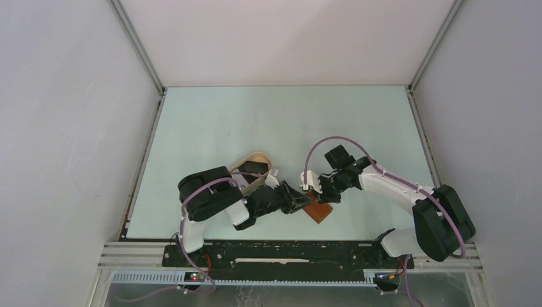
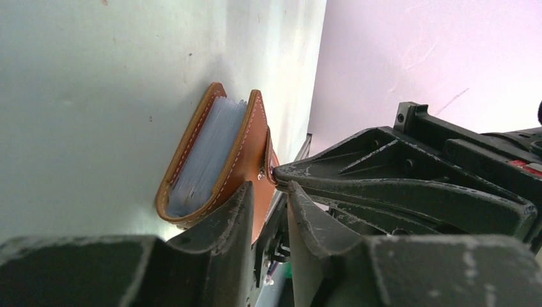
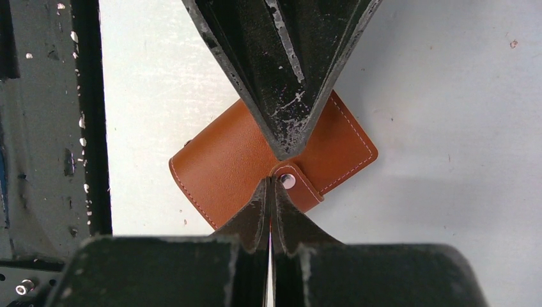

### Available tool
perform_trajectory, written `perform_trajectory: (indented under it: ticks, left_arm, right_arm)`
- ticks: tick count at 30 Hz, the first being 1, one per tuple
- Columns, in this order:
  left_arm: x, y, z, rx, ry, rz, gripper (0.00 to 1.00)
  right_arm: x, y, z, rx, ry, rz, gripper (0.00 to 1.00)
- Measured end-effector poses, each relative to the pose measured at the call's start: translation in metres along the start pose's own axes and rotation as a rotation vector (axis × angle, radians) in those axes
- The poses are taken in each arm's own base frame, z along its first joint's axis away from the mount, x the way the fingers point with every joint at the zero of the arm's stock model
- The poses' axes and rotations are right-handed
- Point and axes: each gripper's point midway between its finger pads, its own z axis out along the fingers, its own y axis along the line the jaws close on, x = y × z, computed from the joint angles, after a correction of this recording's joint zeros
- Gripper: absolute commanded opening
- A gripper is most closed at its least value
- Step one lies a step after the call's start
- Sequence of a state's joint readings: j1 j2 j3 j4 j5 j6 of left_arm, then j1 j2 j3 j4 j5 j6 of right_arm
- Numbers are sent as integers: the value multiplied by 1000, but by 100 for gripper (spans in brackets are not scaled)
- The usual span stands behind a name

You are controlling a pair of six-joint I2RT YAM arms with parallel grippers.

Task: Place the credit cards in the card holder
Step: Close the card holder at the center of the board.

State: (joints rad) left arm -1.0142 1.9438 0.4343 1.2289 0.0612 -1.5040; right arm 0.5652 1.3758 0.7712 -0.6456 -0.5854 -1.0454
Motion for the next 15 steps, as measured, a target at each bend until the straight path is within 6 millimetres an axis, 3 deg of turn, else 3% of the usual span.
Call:
perform_trajectory:
  ticks: [15]
  left_arm:
    - [2, -3, 6, 21, -2, -67, 30]
  right_arm:
    - [-5, 3, 3, -4, -7, -30, 0]
